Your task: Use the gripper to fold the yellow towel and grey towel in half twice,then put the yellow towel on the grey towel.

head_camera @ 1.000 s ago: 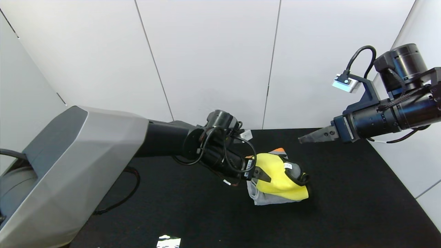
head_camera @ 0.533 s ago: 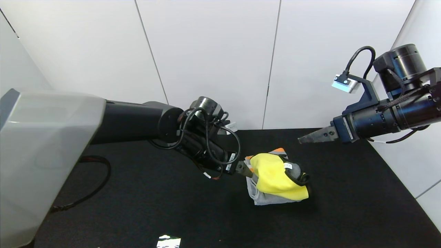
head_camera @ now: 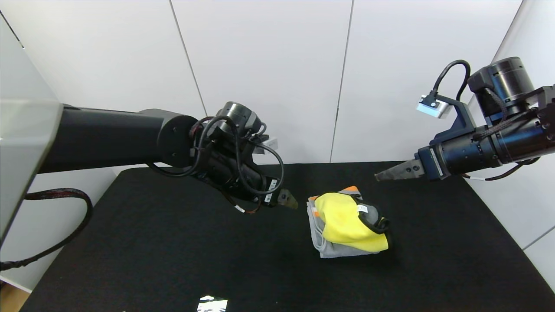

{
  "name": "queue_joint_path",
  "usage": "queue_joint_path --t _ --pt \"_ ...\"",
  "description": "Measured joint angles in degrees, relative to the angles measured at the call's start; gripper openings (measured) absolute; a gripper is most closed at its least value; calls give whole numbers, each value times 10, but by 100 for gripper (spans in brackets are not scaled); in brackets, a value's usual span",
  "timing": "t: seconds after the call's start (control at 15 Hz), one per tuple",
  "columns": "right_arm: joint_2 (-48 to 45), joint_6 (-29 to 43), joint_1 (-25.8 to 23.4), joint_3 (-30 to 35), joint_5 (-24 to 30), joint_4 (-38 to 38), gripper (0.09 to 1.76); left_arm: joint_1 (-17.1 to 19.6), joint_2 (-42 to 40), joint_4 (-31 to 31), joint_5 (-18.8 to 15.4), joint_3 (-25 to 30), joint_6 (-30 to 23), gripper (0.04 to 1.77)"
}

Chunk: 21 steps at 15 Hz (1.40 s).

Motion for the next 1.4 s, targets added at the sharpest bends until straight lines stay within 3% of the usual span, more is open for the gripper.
queue_joint_path --t 0.33,0.87,1.13,1.4 --pt "6 4 1 1 -13 -1 171 29 -49 -10 42 57 1 170" --pt "-5 60 16 19 -147 -4 171 73 -175 -78 47 184 19 170" --pt "-45 105 25 83 -214 -50 171 87 -235 -153 46 273 20 171" --pt "-101 122 28 214 -260 -174 171 102 -311 -164 46 351 30 171"
